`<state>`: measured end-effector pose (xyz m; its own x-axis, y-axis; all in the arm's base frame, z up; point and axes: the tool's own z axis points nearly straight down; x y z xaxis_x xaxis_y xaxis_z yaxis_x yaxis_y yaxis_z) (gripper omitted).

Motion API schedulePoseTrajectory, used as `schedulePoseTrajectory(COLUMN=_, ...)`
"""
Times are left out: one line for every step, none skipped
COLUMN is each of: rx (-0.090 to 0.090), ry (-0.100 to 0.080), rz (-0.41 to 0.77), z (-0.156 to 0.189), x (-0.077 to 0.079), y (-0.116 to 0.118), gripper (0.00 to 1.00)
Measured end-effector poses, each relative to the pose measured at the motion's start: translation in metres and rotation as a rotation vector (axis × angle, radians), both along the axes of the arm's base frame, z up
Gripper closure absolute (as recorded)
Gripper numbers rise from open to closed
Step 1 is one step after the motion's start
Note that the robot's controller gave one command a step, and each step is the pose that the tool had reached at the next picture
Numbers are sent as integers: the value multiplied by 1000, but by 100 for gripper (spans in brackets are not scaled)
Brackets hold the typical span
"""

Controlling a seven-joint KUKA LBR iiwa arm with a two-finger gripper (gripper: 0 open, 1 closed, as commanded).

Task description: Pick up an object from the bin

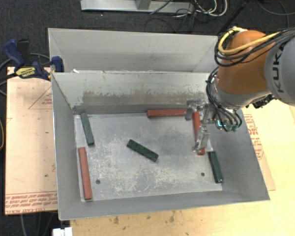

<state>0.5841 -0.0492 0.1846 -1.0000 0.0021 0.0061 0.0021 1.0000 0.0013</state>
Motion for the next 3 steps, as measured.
schedulePoseTrajectory(rx=2, ry=-3, rz=-228, z=-47, x=-13, y=81, gripper=0)
schedulePoseTrajectory(rx=-2, ry=1, rz=-209, z=-118, x=-36, y=99, gripper=0)
schedulePoseTrajectory(rx=-1, ry=-7, rz=-210, z=-113, x=-33, y=98, gripper=100)
